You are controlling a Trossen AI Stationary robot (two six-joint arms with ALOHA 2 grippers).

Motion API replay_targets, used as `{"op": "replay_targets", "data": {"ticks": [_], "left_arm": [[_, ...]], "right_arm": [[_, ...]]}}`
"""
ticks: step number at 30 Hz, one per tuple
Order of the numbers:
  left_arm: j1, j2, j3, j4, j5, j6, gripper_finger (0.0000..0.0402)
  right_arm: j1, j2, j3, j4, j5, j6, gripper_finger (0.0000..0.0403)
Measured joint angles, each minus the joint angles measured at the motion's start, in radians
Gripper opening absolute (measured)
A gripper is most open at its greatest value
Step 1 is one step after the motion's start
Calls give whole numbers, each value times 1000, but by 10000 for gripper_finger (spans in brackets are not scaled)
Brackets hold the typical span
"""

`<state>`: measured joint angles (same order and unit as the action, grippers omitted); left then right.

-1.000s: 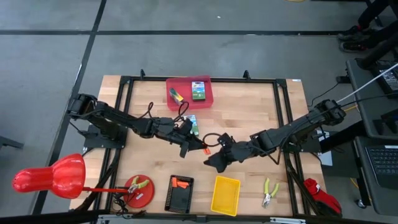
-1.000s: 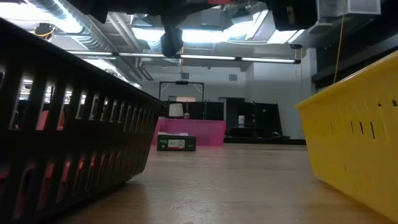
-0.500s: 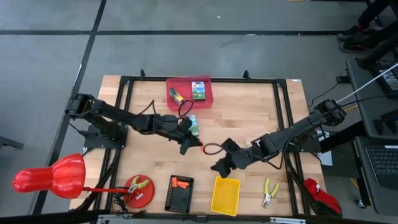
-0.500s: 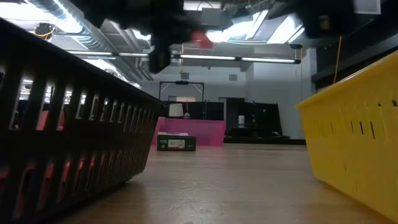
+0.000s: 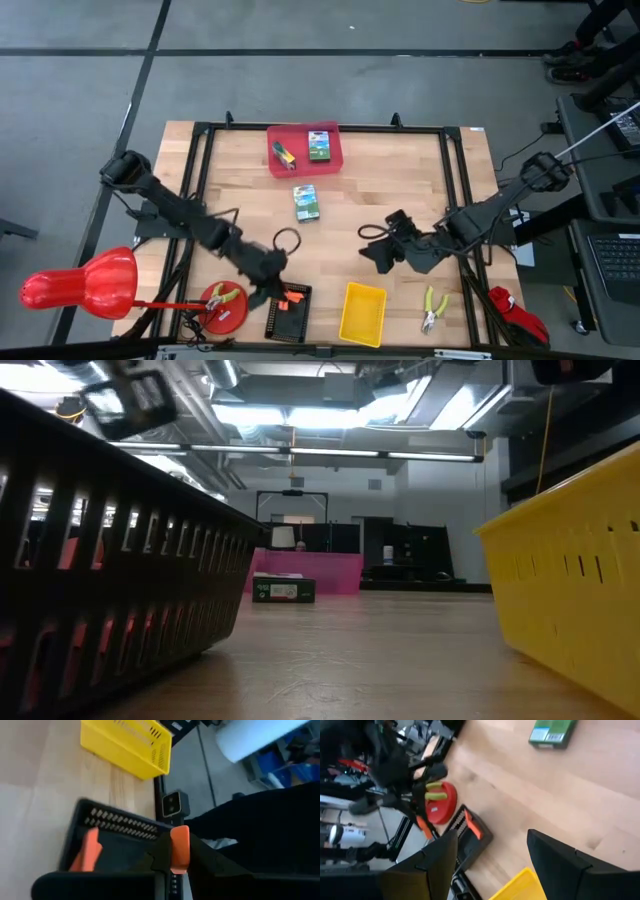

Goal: Pick & Place School Supplies
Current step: Put the orange eraser into the black bin, then put the yellow crayon box into the red bin

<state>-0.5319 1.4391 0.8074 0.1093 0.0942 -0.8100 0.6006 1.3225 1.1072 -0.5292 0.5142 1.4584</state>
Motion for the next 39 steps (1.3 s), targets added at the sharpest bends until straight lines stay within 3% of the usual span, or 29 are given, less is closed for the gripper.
{"op": "replay_targets", "data": {"ticks": [7, 16, 31, 35, 39], "left_arm": [[-85, 118, 1, 4, -147, -118, 31], [-89, 251, 1, 48, -179, -170, 65], [-86, 209, 1, 52, -355, -196, 111], [-55, 191, 1, 44, -463, -304, 126], [21, 188, 5, 40, -508, -378, 154]], "right_arm": [[-1, -21, 0, -33, 21, -8, 242], [0, -22, -1, -33, 32, 4, 242], [10, -22, -1, -60, 47, 29, 242], [10, -22, -1, -64, 68, 30, 242], [10, -22, -1, -77, 74, 38, 242]]}}
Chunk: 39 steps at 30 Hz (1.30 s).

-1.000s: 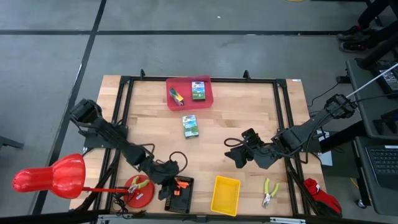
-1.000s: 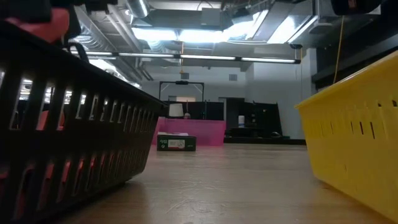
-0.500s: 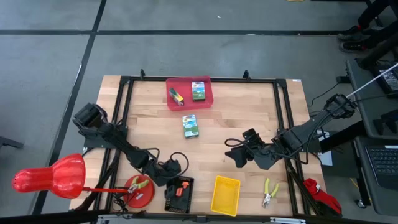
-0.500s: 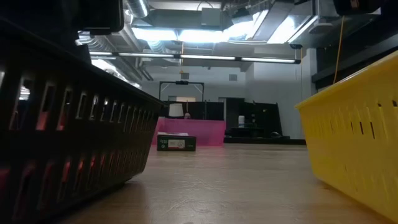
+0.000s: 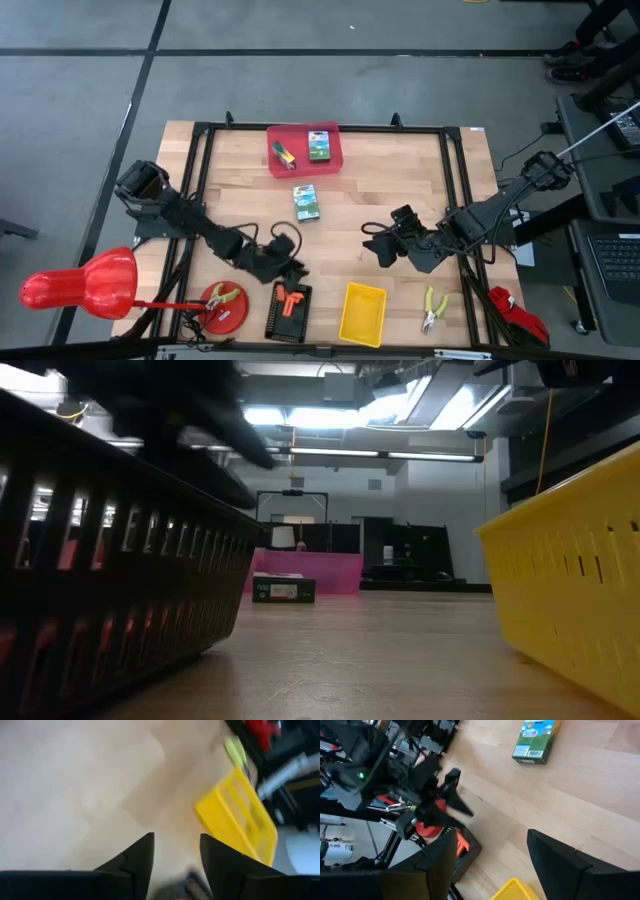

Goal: Pick & Place School Supplies
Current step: Put the yellow crayon box into the red bin

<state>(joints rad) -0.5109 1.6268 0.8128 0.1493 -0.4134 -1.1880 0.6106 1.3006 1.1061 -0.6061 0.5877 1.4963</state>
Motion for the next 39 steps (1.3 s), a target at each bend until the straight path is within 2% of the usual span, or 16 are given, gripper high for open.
{"op": "replay_targets", "data": {"ticks": [3, 7, 14, 18, 23, 26, 30, 35, 39], "left_arm": [[75, -2, 14, -1, -14, 10, 179], [177, -2, 51, -155, -4, -12, 205], [335, -2, 119, -309, 80, 20, 242], [381, -13, 124, -396, 103, -91, 248], [405, -32, 124, -581, 20, -309, 242], [431, -37, 124, -603, -3, -347, 233], [493, -21, 123, -564, 48, -258, 207], [570, -18, 123, -565, 56, -161, 168], [617, -18, 121, -558, 80, -78, 152]], "right_arm": [[0, 0, 0, -11, 0, 8, 242], [0, 0, 0, -17, -1, 6, 242], [0, 0, 0, -28, -20, -30, 242], [-1, 0, 0, -50, -20, -29, 242], [-22, 0, 0, -53, -19, -62, 242], [-33, 0, 0, -54, -19, -77, 242], [-41, 0, 0, -54, -20, -102, 242], [-41, 0, 0, -54, -29, -105, 242], [-37, 0, 0, -53, -31, -88, 242]]}}
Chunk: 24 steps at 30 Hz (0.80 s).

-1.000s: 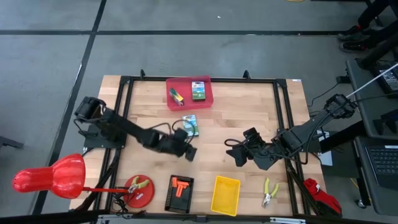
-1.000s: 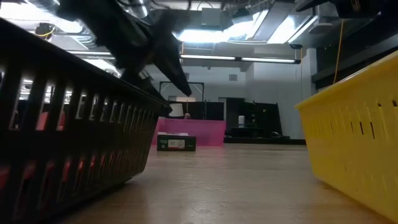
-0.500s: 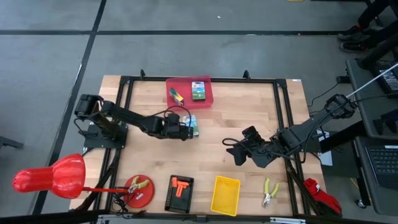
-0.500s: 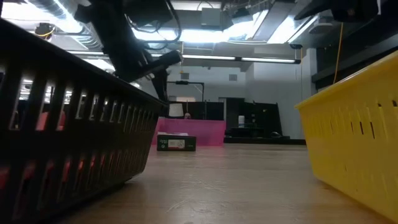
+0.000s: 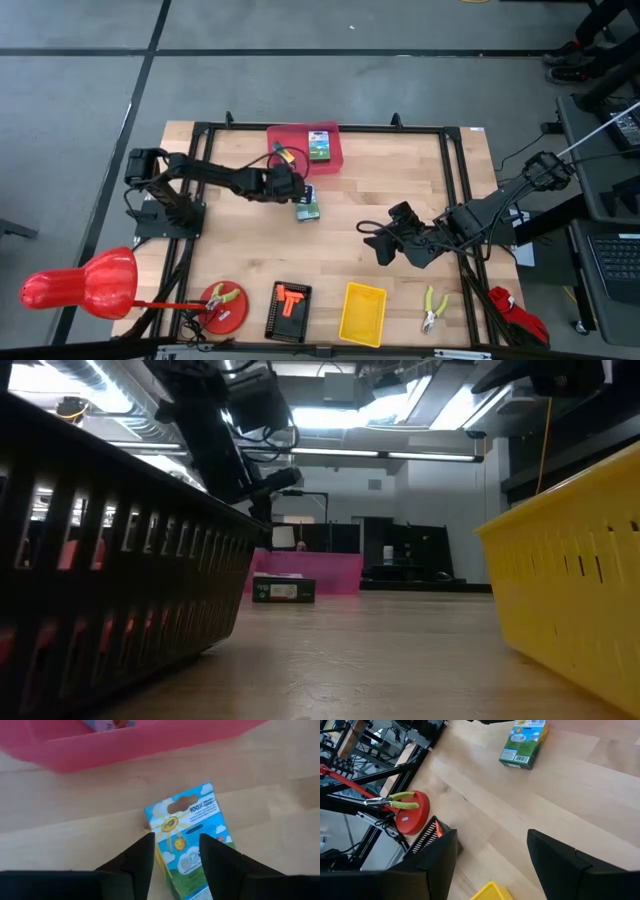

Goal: Pick & Place School Supplies
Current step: Put the yellow crayon box into the red bin

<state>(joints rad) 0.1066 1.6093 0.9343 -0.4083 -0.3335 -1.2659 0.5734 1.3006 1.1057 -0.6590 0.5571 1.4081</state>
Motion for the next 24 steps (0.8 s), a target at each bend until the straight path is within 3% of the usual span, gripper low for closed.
{"op": "replay_targets", "data": {"ticks": [8, 24], "left_arm": [[55, 1, -111, 205, 63, 44, 152], [95, 2, -122, 231, 74, 121, 146]], "right_arm": [[20, 0, 0, 0, 1, 44, 242], [27, 0, 0, 0, 3, 51, 242]]}}
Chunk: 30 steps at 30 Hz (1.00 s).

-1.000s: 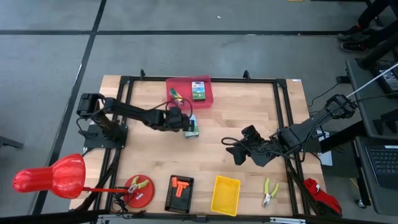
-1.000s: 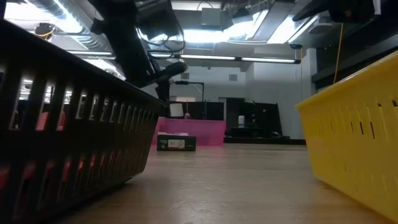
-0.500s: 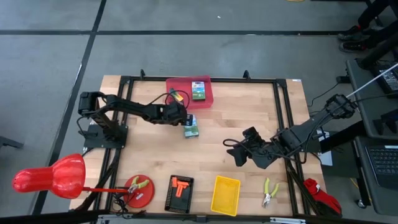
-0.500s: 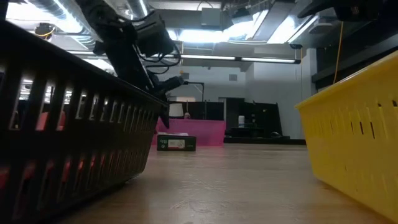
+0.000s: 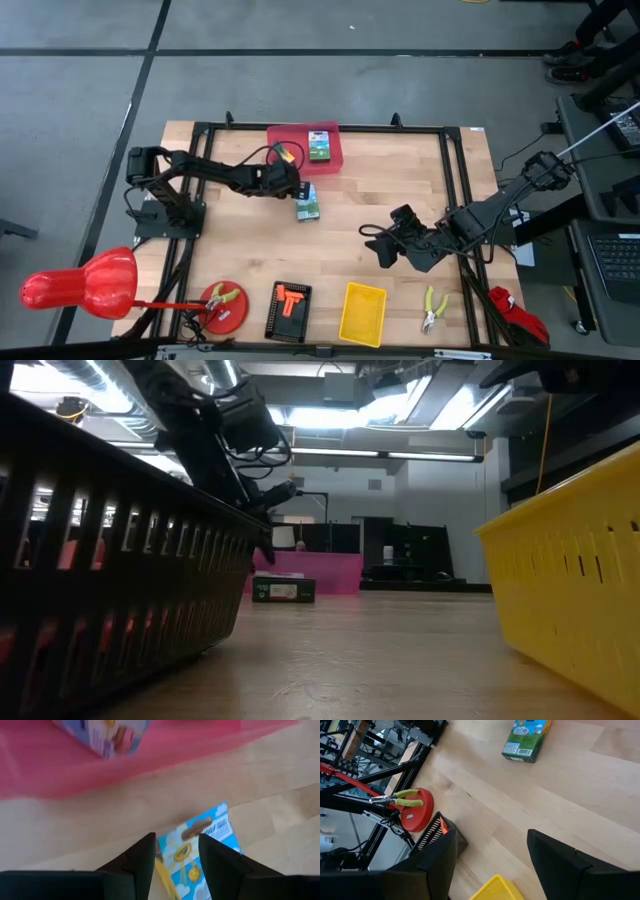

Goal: Pick & Place School Supplies
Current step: Put the yellow crayon box into the red bin

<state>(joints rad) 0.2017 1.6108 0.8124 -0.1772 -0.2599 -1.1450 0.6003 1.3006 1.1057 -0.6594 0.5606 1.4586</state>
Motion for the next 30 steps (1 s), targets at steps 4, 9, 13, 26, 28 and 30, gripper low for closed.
{"op": "replay_targets", "data": {"ticks": [4, 9, 13, 26, 28, 30], "left_arm": [[24, 0, 0, 12, 20, 26, 140], [25, 23, 0, 27, 45, 42, 136], [14, 53, 0, 60, 53, 42, 136], [9, 71, 0, 69, 80, 52, 139], [9, 71, 0, 70, 90, 59, 142], [9, 71, 0, 69, 95, 60, 144]], "right_arm": [[0, 0, 0, 0, -4, 0, 242], [0, 0, 0, 0, -26, 0, 242], [7, -1, 0, 0, -26, 0, 242], [25, -1, 0, -1, -26, 23, 242], [24, -1, 0, 0, -26, 22, 242], [25, -1, 0, -1, -26, 22, 242]]}}
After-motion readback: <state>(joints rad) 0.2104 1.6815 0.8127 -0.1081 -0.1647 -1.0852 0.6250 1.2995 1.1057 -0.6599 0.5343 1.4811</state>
